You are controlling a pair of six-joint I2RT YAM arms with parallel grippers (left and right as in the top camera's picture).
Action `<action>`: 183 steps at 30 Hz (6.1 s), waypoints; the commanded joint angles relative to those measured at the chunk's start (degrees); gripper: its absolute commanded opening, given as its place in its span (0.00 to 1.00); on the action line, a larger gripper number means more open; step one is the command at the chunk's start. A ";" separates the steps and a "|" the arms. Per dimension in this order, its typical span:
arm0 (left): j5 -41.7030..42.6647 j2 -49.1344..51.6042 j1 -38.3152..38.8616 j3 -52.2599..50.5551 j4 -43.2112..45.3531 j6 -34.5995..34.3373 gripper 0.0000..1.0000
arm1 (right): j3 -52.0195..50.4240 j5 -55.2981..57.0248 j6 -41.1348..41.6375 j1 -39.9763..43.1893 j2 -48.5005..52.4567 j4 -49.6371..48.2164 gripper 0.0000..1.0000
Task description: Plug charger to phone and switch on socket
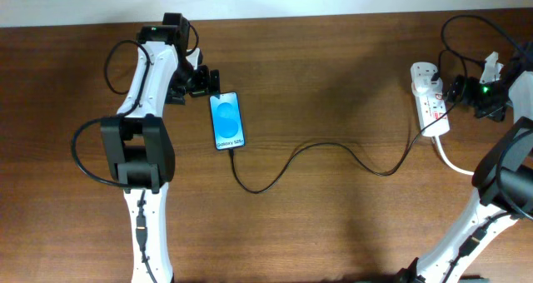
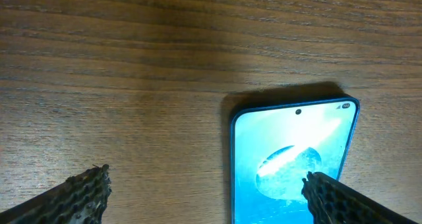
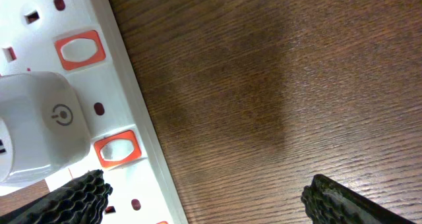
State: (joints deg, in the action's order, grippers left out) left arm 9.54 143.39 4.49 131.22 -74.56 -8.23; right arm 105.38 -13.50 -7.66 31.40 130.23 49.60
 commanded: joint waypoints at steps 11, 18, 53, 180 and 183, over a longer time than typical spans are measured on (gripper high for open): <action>-0.59 0.92 0.11 0.90 -0.07 -0.07 0.99 | 0.55 0.70 0.24 -1.81 1.40 -0.70 0.99; -0.59 0.92 0.11 0.87 -0.07 -0.07 0.99 | 0.52 4.07 2.67 -1.81 1.42 -1.16 0.99; -0.59 0.92 0.11 0.90 -0.07 -0.07 0.99 | -3.61 3.41 5.25 -1.88 1.42 -6.40 0.99; -0.59 0.92 0.11 0.90 -0.07 -0.07 0.99 | 45.09 -0.15 -0.59 -33.29 -31.50 41.09 0.98; -0.59 0.92 0.11 0.90 -0.07 -0.07 0.99 | 38.73 0.70 -3.58 -33.79 -36.22 35.26 0.98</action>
State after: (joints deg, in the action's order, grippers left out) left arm 9.54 143.39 4.49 131.22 -74.56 -8.23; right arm 148.94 -17.34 -7.60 -1.65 100.22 88.33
